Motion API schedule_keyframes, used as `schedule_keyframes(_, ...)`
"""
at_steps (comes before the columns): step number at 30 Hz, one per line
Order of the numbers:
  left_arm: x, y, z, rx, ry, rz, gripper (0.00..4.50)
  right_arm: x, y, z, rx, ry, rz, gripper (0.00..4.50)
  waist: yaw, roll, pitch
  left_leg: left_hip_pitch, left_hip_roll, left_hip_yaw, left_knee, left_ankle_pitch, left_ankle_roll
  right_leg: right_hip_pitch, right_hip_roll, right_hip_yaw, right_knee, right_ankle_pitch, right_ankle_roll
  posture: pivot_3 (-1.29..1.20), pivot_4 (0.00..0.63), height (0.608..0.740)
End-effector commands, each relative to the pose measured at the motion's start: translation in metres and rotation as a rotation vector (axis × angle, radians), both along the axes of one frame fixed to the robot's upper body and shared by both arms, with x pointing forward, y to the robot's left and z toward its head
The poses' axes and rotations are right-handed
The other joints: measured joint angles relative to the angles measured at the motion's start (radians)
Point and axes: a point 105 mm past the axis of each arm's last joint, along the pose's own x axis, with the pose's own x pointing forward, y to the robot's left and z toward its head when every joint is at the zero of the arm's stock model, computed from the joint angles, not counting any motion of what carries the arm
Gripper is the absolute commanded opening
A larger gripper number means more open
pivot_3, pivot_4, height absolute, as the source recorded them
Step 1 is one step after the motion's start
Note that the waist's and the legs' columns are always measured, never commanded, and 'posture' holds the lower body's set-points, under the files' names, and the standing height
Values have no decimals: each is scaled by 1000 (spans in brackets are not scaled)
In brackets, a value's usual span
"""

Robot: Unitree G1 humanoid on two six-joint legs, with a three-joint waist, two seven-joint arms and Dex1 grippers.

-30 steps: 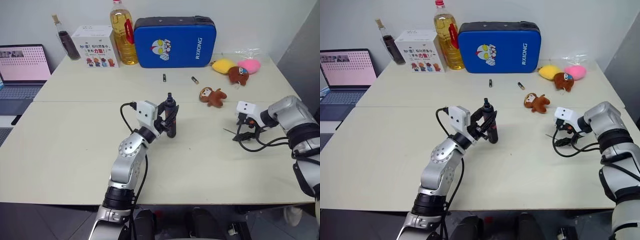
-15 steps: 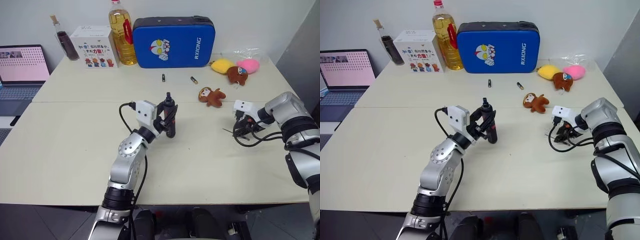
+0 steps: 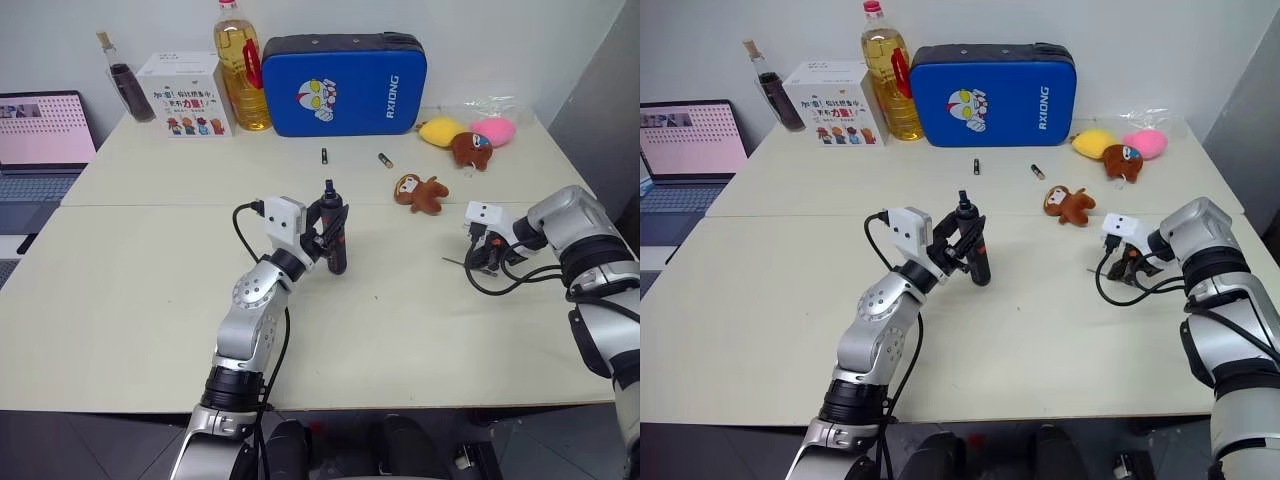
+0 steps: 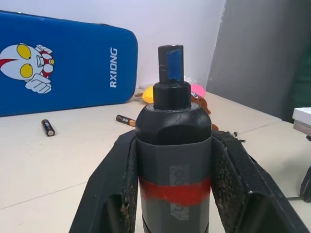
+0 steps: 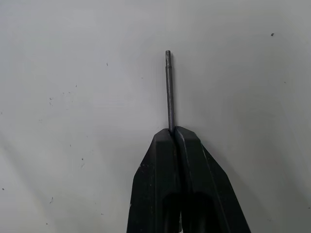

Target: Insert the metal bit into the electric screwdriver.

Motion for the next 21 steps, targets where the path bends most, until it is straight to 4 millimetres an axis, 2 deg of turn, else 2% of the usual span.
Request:
schedule_keyframes(1, 2, 10, -1, 29, -7, 35, 1665, 7, 13, 21, 175, -61, -49, 19, 0, 0, 0, 0, 0, 0, 0, 0, 0, 0, 0, 0, 0, 0, 0, 0, 150, 740)
schedule_keyframes(3, 1, 10, -1, 29, -8, 35, 1665, 20, 30, 52, 324, -157, -89, 19, -4, 0, 0, 0, 0, 1, 0, 0, 0, -1, 0, 1, 0, 0, 0, 0, 150, 740)
schedule_keyframes(5, 0, 11, -2, 32, -8, 37, 1665, 29, 55, 98, 551, -277, -124, 19, -10, 1, 0, 0, 0, 1, 0, 0, 0, -1, 0, 1, 1, 0, 0, 0, 150, 740)
schedule_keyframes(7, 0, 11, 0, 25, -8, 42, 1665, 26, 73, 131, 724, -340, -126, 19, -12, 2, 0, 0, 1, 0, -1, 0, 0, -2, 0, 1, 1, 0, 0, 0, 150, 740)
schedule_keyframes(11, 1, 8, 2, 24, -10, 28, 1665, 7, 107, 175, 969, -404, -141, 19, -9, 2, 0, -4, 1, -4, 0, 0, 0, -2, 0, 0, 0, 0, 0, 0, 150, 740)
schedule_keyframes(15, 4, 2, 5, 24, -12, 7, 1665, -9, 135, 197, 1137, -468, -172, 19, -8, 2, 0, -4, 0, -4, 0, 0, 0, -2, 0, 0, 1, 0, 0, 0, 150, 740)
schedule_keyframes(21, 7, -9, 8, 43, -17, -42, 1665, -26, 169, 195, 1273, -535, -194, 19, -1, 2, 0, -5, 0, -4, 0, 0, 1, -3, 0, -1, 1, 0, 0, 0, 150, 740)
